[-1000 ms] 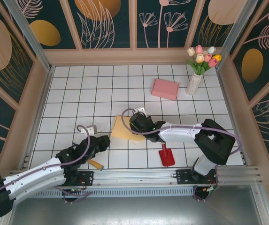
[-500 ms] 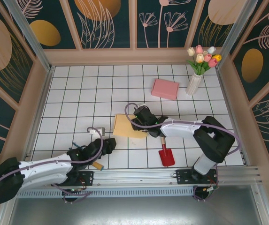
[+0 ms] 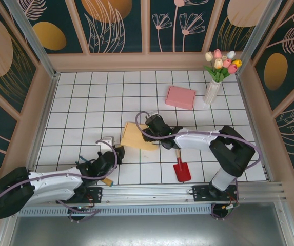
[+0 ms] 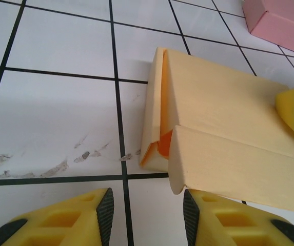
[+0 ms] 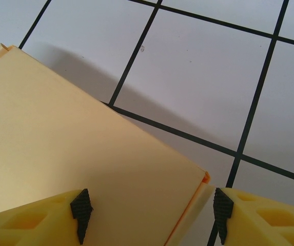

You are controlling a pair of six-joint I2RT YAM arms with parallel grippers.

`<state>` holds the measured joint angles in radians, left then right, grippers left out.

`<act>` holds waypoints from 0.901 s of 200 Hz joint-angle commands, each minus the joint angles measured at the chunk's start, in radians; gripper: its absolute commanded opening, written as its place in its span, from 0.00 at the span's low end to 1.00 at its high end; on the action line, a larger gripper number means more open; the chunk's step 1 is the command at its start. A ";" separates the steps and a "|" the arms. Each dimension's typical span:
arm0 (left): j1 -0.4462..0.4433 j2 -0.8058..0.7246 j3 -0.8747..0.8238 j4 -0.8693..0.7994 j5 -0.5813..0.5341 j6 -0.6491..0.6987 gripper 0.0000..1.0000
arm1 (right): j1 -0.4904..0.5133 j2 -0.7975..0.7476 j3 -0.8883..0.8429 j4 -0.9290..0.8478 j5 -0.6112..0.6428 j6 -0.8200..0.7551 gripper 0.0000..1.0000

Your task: Fold the paper box

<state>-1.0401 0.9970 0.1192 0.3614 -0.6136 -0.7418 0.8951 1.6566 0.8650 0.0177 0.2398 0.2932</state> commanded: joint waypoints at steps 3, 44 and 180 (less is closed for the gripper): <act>-0.004 0.039 -0.008 0.136 -0.016 0.089 0.43 | -0.007 0.040 0.018 -0.076 -0.019 -0.023 0.68; -0.004 0.177 0.019 0.207 -0.074 0.155 0.44 | -0.032 0.032 0.051 -0.111 -0.026 -0.040 0.68; -0.004 0.198 -0.013 0.280 -0.091 0.171 0.26 | -0.112 0.100 0.103 -0.137 -0.056 -0.063 0.68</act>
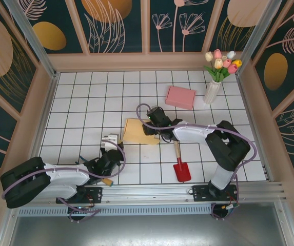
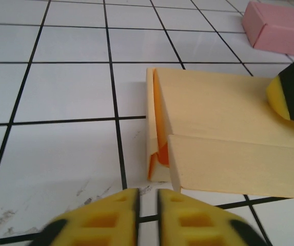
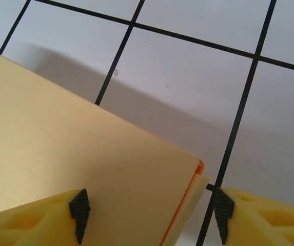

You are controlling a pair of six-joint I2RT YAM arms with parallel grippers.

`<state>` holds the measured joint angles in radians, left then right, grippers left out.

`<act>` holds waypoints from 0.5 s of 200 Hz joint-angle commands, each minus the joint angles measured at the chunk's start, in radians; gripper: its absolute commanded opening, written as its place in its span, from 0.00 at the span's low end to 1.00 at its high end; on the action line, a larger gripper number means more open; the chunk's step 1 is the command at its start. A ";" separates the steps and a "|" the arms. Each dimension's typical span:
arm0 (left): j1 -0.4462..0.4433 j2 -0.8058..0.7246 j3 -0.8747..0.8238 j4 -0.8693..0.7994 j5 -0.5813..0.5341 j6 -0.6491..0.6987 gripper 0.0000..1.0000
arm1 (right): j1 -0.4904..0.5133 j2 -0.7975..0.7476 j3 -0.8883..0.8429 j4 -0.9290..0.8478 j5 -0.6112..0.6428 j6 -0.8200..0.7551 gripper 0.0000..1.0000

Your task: Fold the paper box

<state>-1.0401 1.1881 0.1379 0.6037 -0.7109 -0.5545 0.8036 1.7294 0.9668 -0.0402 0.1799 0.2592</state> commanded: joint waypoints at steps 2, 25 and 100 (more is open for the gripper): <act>-0.004 0.007 -0.031 0.034 0.005 -0.019 0.27 | -0.021 0.026 0.003 -0.082 0.004 -0.029 0.69; -0.004 -0.033 -0.007 -0.059 0.010 -0.077 0.30 | -0.021 -0.005 0.017 -0.108 0.018 -0.034 0.68; -0.004 -0.101 0.029 -0.141 0.075 -0.083 0.51 | -0.020 -0.092 -0.017 -0.109 0.015 -0.027 0.69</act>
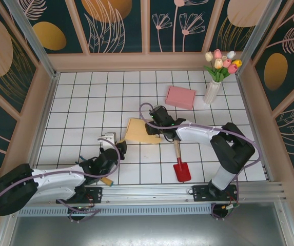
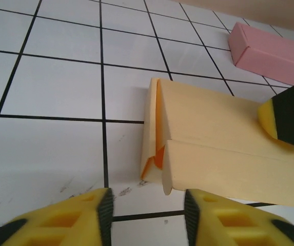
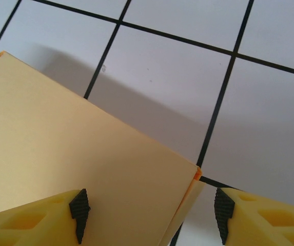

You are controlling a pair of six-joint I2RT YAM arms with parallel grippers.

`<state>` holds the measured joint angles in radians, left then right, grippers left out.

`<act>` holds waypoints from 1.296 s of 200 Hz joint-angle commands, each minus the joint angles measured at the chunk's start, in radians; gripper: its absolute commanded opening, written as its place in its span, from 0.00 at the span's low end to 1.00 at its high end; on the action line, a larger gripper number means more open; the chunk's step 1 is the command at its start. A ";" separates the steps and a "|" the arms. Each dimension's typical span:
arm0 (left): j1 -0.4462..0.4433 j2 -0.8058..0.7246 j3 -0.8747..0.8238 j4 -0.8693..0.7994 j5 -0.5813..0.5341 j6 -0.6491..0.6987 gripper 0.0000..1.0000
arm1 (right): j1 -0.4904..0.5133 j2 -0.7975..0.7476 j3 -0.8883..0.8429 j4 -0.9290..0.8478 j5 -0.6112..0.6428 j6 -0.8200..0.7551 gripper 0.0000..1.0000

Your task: Fold the paper box

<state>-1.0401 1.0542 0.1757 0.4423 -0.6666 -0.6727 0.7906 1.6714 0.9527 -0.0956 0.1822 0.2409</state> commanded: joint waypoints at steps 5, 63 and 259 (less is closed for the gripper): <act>-0.004 0.042 -0.008 0.033 0.039 0.045 0.52 | -0.006 -0.040 0.001 -0.058 0.014 -0.010 0.69; -0.004 0.130 0.045 0.059 0.068 0.075 0.57 | -0.010 -0.069 0.061 -0.127 0.050 -0.036 0.69; -0.004 0.247 0.077 0.090 -0.116 0.148 0.20 | -0.011 0.017 0.025 -0.081 0.034 -0.047 0.69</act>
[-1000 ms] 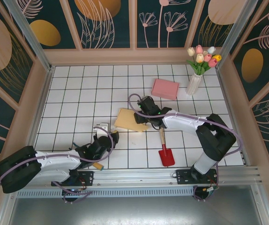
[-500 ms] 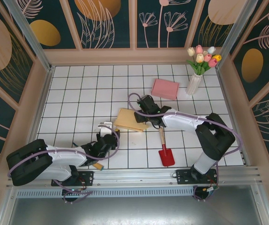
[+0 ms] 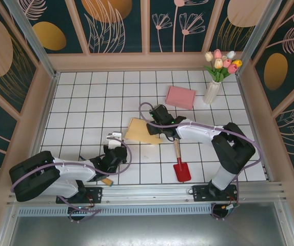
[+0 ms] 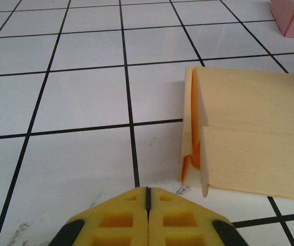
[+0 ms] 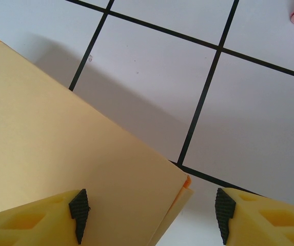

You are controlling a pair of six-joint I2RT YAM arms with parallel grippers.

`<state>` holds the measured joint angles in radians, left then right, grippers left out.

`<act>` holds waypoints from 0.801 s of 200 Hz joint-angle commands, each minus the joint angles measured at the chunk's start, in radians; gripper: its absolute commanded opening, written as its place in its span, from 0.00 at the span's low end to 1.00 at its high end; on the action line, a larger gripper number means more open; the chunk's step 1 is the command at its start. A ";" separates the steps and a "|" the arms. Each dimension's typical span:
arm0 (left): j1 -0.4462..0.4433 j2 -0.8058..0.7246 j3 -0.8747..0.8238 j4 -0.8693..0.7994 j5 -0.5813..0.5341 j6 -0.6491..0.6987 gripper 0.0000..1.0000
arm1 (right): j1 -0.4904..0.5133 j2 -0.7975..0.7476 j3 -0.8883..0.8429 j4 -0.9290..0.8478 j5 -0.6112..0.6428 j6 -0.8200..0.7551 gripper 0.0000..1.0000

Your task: Fold the paper box

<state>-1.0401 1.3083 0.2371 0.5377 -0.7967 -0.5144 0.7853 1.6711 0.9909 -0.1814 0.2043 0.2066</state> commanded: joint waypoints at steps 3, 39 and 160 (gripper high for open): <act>-0.004 -0.010 0.015 -0.005 0.022 -0.012 0.23 | -0.006 0.017 -0.014 0.005 0.012 -0.012 0.69; -0.004 -0.111 0.045 -0.144 0.045 -0.046 0.38 | -0.006 0.006 -0.010 -0.004 0.017 -0.006 0.69; 0.154 -0.061 0.316 -0.388 0.292 -0.186 0.57 | -0.004 -0.082 -0.102 0.043 0.035 0.033 0.69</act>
<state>-0.9039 1.1248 0.4652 0.1440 -0.5877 -0.7128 0.7849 1.6154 0.9199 -0.1574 0.2161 0.2188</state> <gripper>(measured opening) 0.566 0.692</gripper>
